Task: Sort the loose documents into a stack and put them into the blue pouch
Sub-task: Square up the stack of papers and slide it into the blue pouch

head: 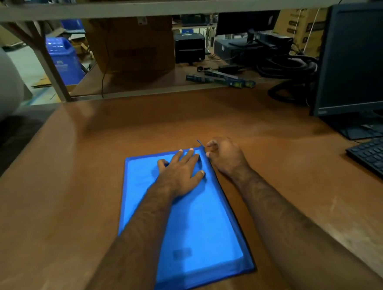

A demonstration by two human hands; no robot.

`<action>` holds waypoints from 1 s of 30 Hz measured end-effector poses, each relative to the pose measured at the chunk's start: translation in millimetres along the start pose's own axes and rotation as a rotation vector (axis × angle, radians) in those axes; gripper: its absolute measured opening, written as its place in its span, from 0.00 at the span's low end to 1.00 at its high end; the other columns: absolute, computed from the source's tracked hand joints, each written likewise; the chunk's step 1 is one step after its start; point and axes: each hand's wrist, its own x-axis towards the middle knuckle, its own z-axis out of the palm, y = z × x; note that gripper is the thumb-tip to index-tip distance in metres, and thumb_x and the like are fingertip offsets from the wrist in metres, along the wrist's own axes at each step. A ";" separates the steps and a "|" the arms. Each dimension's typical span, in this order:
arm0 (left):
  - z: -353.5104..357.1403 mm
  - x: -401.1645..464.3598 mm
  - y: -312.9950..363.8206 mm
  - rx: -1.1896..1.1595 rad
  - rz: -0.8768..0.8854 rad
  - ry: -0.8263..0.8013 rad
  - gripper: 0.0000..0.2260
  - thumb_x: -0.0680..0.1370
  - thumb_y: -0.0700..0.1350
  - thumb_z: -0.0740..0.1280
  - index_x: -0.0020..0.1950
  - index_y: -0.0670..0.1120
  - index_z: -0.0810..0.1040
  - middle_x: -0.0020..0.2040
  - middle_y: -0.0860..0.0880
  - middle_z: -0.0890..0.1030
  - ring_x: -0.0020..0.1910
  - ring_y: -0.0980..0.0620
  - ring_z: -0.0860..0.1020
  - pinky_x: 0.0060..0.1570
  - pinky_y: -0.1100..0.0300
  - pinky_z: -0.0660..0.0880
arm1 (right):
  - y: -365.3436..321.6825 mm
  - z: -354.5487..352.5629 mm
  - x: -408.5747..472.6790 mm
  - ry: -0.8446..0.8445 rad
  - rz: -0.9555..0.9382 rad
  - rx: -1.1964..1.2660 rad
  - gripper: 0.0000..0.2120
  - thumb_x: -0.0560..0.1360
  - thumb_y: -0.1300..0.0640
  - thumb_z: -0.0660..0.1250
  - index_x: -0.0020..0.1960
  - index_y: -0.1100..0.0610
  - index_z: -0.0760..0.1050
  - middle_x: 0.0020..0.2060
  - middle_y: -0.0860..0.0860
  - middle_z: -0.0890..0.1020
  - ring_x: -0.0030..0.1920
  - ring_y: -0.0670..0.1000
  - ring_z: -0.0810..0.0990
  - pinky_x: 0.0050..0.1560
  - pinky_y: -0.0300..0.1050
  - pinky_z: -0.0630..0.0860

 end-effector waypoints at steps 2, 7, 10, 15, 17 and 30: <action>-5.2 13.5 -1.6 0.016 0.032 -0.053 0.28 0.84 0.59 0.54 0.83 0.53 0.53 0.84 0.56 0.48 0.83 0.54 0.47 0.71 0.33 0.55 | -1.3 0.1 18.5 -0.054 -0.090 -0.076 0.19 0.75 0.58 0.65 0.65 0.55 0.80 0.60 0.57 0.82 0.63 0.57 0.77 0.67 0.43 0.68; -6.7 34.1 -3.0 0.022 0.053 -0.047 0.26 0.85 0.54 0.51 0.84 0.53 0.52 0.84 0.57 0.48 0.82 0.57 0.49 0.71 0.32 0.55 | -1.3 -0.8 52.0 -0.206 -0.202 -0.263 0.17 0.75 0.59 0.64 0.60 0.53 0.84 0.58 0.56 0.85 0.60 0.58 0.81 0.63 0.46 0.75; -2.0 40.1 -4.6 0.030 0.056 -0.019 0.29 0.82 0.58 0.45 0.83 0.55 0.52 0.84 0.59 0.49 0.82 0.58 0.50 0.69 0.35 0.56 | 1.6 -1.9 55.3 -0.155 -0.145 -0.302 0.10 0.77 0.57 0.69 0.57 0.52 0.84 0.56 0.54 0.84 0.58 0.58 0.82 0.59 0.48 0.78; 2.5 45.0 -3.5 0.031 0.047 0.029 0.28 0.84 0.62 0.49 0.83 0.56 0.52 0.83 0.61 0.50 0.81 0.59 0.50 0.69 0.33 0.56 | 10.8 2.8 56.3 -0.009 -0.082 -0.392 0.06 0.79 0.53 0.70 0.53 0.54 0.80 0.58 0.57 0.75 0.53 0.62 0.80 0.52 0.52 0.79; 3.0 43.4 -2.7 0.035 0.040 0.032 0.28 0.84 0.62 0.49 0.83 0.56 0.52 0.83 0.61 0.50 0.81 0.59 0.51 0.70 0.33 0.56 | 8.8 2.3 55.5 -0.039 -0.095 -0.428 0.08 0.80 0.53 0.68 0.56 0.55 0.79 0.59 0.57 0.76 0.56 0.63 0.80 0.53 0.53 0.78; -11.5 29.7 17.5 0.114 -0.007 0.032 0.27 0.85 0.56 0.52 0.83 0.52 0.54 0.84 0.55 0.51 0.82 0.54 0.51 0.73 0.33 0.55 | 5.8 -22.5 -76.8 0.034 -0.228 -0.475 0.04 0.76 0.54 0.71 0.50 0.53 0.79 0.45 0.54 0.83 0.46 0.61 0.83 0.37 0.53 0.78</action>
